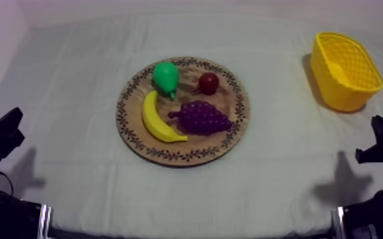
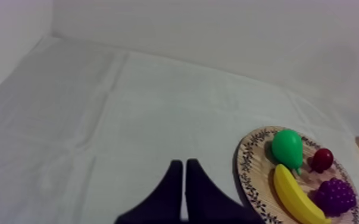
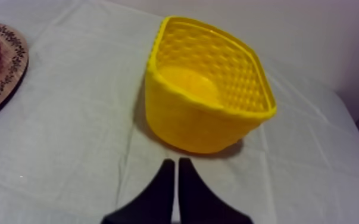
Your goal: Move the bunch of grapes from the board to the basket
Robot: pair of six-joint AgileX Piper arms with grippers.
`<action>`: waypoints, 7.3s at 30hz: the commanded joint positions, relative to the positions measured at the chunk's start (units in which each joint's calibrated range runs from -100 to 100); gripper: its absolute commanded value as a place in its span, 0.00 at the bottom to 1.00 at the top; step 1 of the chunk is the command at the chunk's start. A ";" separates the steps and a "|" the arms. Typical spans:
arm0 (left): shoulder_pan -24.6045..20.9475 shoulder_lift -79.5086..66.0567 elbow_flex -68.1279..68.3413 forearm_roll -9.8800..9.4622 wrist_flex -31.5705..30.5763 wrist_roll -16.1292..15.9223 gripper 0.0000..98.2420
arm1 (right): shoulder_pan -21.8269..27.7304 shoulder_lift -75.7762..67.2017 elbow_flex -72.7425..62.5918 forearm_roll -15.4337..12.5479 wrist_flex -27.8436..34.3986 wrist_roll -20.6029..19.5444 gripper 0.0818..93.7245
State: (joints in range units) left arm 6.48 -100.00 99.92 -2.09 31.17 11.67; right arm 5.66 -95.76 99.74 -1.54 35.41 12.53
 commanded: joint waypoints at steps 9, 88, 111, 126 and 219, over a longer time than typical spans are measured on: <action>0.00 0.00 -0.03 -0.03 -0.05 -0.03 0.00 | 0.00 0.00 0.04 0.00 0.00 -0.01 0.00; 0.00 0.00 -0.03 -0.03 -0.05 0.02 0.00 | -23.72 69.79 -75.20 -1.20 32.87 5.36 0.01; 0.00 0.00 -0.03 -0.03 -0.05 0.02 0.00 | -31.83 95.00 -99.35 -5.36 55.04 11.03 0.01; 0.00 0.00 -0.03 -0.03 -0.05 0.02 0.00 | -37.44 108.36 -110.61 -2.41 62.59 6.36 0.01; 0.00 0.00 -0.03 -0.03 -0.05 0.02 0.00 | -34.39 131.49 -110.93 -2.79 55.17 12.28 0.30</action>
State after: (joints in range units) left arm 6.48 -100.00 99.92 -2.09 31.17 11.70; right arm -28.94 38.04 -11.46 -4.56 90.67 24.86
